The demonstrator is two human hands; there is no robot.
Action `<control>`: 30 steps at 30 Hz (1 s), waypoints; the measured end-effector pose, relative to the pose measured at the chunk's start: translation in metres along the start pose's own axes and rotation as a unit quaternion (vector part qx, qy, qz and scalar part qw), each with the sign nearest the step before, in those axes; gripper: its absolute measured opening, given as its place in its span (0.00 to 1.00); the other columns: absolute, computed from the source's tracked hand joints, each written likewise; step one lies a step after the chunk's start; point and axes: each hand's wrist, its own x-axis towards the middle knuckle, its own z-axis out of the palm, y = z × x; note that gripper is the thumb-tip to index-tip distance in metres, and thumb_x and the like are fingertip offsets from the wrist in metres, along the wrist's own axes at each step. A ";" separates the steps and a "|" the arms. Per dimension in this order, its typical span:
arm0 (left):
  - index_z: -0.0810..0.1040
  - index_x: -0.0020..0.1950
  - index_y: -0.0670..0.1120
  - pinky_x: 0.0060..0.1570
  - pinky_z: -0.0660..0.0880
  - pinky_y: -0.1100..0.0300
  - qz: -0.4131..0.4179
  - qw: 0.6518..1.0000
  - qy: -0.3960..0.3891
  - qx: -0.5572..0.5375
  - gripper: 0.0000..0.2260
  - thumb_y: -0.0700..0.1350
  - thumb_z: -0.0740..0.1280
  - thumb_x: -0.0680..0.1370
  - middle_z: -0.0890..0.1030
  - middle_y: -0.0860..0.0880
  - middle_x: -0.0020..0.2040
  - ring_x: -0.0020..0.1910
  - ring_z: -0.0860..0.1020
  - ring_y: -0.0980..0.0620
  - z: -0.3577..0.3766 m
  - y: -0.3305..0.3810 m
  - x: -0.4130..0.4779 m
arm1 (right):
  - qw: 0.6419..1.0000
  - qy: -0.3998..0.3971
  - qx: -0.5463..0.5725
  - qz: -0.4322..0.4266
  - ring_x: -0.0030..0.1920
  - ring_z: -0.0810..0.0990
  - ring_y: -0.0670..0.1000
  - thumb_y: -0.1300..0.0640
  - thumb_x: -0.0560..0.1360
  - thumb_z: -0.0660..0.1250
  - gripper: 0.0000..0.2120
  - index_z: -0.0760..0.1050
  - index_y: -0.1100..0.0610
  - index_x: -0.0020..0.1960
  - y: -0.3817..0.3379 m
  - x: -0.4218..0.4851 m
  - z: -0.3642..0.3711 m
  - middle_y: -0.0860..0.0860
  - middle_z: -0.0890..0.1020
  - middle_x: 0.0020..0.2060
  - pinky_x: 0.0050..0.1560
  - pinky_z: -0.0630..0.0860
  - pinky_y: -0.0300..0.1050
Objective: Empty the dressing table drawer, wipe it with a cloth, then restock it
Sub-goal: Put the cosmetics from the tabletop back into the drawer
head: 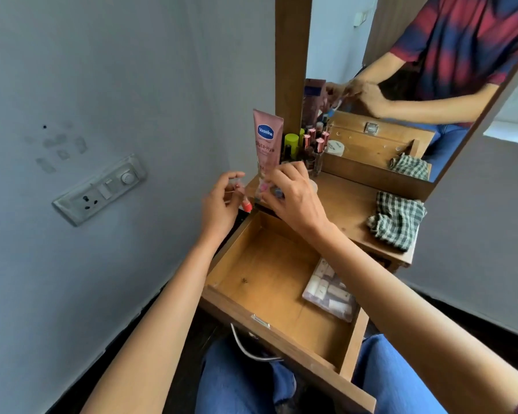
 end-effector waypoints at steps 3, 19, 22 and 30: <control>0.75 0.57 0.51 0.49 0.78 0.59 0.009 0.999 -0.037 0.005 0.07 0.47 0.66 0.79 0.83 0.55 0.42 0.45 0.82 0.58 -0.015 -0.018 -0.027 | 0.991 -0.096 0.091 0.010 0.44 0.75 0.52 0.59 0.74 0.69 0.05 0.75 0.59 0.48 -0.017 -0.040 -0.002 0.54 0.80 0.44 0.41 0.71 0.40; 0.80 0.55 0.53 0.48 0.77 0.66 -0.013 0.936 -0.226 0.268 0.07 0.46 0.69 0.77 0.83 0.55 0.48 0.46 0.79 0.62 -0.058 -0.062 -0.090 | 0.922 -0.330 0.189 0.078 0.46 0.83 0.48 0.59 0.74 0.70 0.05 0.75 0.58 0.49 -0.059 -0.121 0.065 0.51 0.82 0.44 0.46 0.80 0.42; 0.82 0.55 0.51 0.51 0.78 0.60 0.009 0.923 -0.231 0.307 0.09 0.47 0.70 0.76 0.83 0.54 0.51 0.49 0.79 0.57 -0.059 -0.061 -0.086 | 0.921 -0.325 0.200 0.081 0.46 0.83 0.49 0.60 0.74 0.70 0.06 0.76 0.60 0.50 -0.062 -0.120 0.070 0.53 0.82 0.45 0.45 0.80 0.39; 0.86 0.43 0.53 0.50 0.79 0.56 -0.026 0.895 -0.270 0.355 0.02 0.49 0.73 0.73 0.82 0.56 0.51 0.49 0.79 0.58 -0.062 -0.057 -0.078 | 0.905 -0.327 0.245 0.115 0.44 0.82 0.46 0.61 0.76 0.68 0.05 0.76 0.61 0.50 -0.064 -0.122 0.072 0.54 0.82 0.45 0.43 0.78 0.33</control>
